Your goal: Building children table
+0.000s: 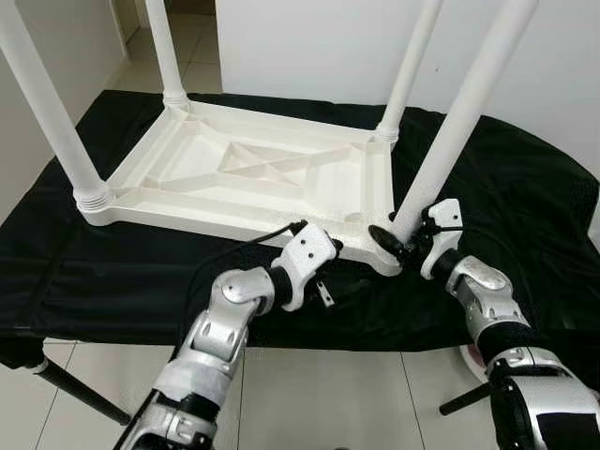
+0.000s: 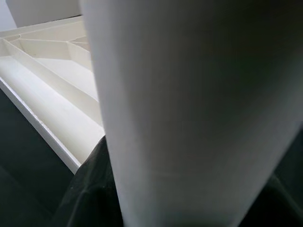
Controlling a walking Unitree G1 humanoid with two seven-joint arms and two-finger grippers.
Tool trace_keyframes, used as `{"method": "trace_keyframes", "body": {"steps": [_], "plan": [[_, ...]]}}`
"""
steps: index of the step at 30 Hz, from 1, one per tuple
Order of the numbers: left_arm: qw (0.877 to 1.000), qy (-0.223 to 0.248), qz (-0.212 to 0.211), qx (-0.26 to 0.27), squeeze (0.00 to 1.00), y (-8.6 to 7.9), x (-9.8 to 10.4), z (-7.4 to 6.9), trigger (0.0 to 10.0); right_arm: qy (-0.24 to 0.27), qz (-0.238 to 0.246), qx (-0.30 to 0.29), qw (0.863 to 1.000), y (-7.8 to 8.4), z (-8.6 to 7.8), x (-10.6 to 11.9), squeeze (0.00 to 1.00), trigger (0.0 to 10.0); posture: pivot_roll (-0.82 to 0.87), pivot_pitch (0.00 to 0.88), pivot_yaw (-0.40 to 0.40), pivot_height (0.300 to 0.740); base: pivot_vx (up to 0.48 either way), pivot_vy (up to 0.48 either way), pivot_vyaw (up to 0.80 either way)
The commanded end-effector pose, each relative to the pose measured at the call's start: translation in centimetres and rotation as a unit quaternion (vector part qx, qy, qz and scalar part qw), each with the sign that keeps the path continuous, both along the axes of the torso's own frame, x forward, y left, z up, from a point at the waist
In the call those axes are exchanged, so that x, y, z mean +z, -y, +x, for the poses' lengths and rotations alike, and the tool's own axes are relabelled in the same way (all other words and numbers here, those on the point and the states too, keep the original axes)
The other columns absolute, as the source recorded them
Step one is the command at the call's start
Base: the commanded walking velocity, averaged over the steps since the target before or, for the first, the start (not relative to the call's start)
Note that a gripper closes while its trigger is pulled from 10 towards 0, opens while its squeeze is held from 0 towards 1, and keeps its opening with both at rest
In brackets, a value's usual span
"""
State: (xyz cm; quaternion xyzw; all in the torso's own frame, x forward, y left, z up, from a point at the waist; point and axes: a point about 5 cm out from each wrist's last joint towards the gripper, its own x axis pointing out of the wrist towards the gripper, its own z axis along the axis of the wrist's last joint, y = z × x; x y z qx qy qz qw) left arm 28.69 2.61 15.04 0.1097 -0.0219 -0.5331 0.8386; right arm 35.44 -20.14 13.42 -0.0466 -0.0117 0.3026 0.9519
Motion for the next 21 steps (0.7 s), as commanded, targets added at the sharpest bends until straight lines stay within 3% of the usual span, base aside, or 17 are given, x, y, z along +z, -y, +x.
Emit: {"method": "trace_keyframes", "body": {"steps": [1, 8, 12, 17, 21], "plan": [[0.996, 0.013, -0.005, 0.083, 0.0, -0.3, -0.1, 0.6, 10.0, -0.006, -0.006, 0.007, 1.0, -0.6, 0.1, -0.3, 0.0, 0.0, 0.0, 0.0, -0.041, 0.74, 0.0, 0.0, 0.0], [0.995, 0.005, -0.008, 0.097, 0.0, 0.0, -1.0, 0.1, 10.0, -0.022, 0.023, -0.033, 0.999, -1.0, 0.1, -1.0, 0.0, 0.0, -0.01, 0.0, -0.05, 0.74, 0.0, 0.0, 0.0], [0.992, 0.003, -0.014, 0.124, 0.0, -0.5, -1.0, 0.8, 10.0, -0.015, 0.029, -0.094, 0.995, -2.2, -0.1, -1.6, 0.0, 0.0, -0.01, 0.0, -0.061, 0.74, 0.0, 0.0, 0.0], [0.991, 0.003, -0.016, 0.132, 0.0, -0.7, -0.9, 1.0, 10.0, -0.011, 0.036, -0.115, 0.993, -2.5, -0.2, -1.7, 0.0, 0.0, -0.01, 0.0, -0.063, 0.74, 0.0, 0.0, 0.0], [0.987, -0.001, -0.024, 0.156, 0.0, -1.0, -0.8, 1.4, 10.0, -0.015, 0.06, -0.156, 0.986, -4.6, -0.7, -2.1, 0.0, 0.0, 0.0, 0.0, -0.062, 0.74, 0.0, 0.0, 0.0]]}}
